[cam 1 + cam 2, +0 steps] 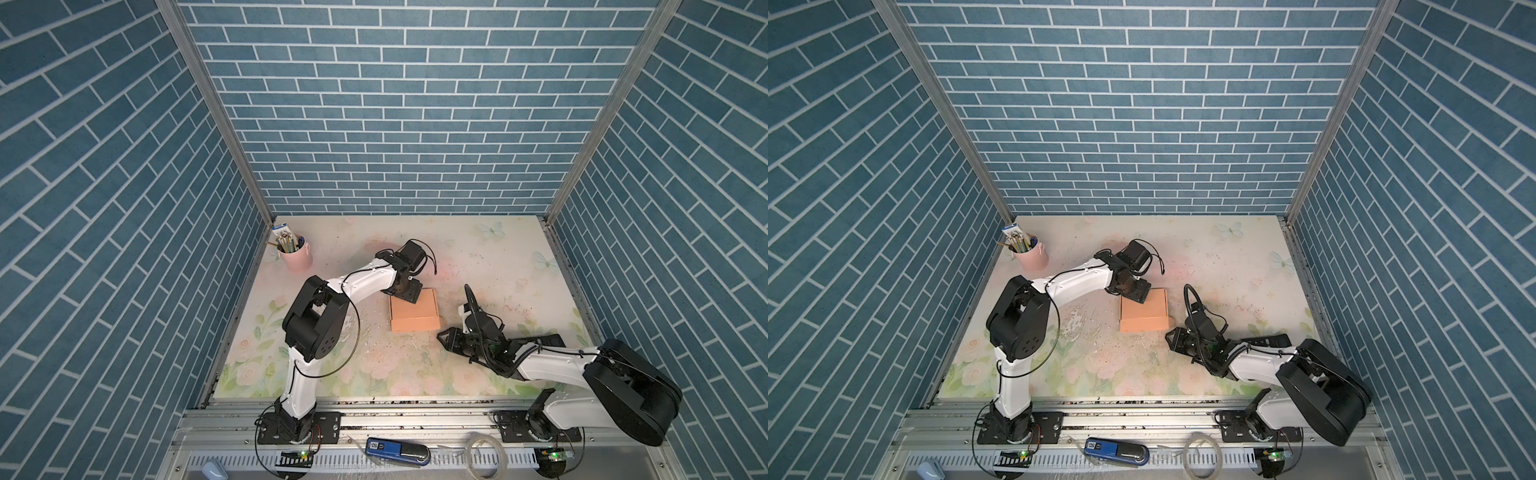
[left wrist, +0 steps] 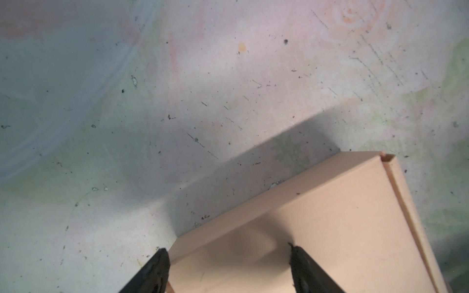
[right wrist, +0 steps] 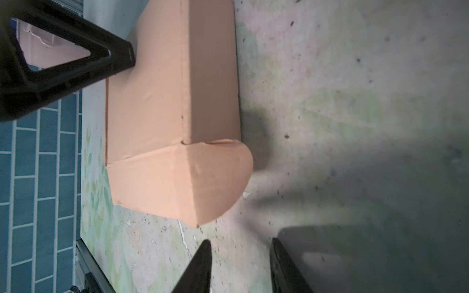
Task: Assemble paper box
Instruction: Rotate the paper box at the center of the table.
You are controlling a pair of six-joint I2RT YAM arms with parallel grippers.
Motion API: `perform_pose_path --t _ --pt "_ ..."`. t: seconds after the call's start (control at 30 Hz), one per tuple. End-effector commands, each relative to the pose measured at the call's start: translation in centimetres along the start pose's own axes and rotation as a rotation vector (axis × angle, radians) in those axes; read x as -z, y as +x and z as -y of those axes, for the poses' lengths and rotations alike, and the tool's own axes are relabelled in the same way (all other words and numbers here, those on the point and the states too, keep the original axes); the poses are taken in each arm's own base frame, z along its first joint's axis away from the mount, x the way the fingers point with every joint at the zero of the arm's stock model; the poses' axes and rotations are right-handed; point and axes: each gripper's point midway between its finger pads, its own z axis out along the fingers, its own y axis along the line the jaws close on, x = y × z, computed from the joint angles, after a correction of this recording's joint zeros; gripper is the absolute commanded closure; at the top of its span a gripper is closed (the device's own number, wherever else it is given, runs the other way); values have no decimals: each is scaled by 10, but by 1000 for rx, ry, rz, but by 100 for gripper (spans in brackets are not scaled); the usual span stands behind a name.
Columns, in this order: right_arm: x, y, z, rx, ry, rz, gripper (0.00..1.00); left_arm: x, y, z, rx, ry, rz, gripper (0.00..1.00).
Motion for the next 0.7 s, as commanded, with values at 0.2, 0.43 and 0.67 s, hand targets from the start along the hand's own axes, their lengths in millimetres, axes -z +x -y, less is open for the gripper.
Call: perform_pose_path --t 0.2,0.43,0.67 --pt "-16 -12 -9 -2 -18 31 61 11 27 -23 25 -28 -54 23" --pt "-18 -27 -5 -19 -19 50 61 16 50 -32 49 -48 -76 23" --pt "-14 -48 0 -59 -45 85 61 18 73 -33 81 -34 -93 24"
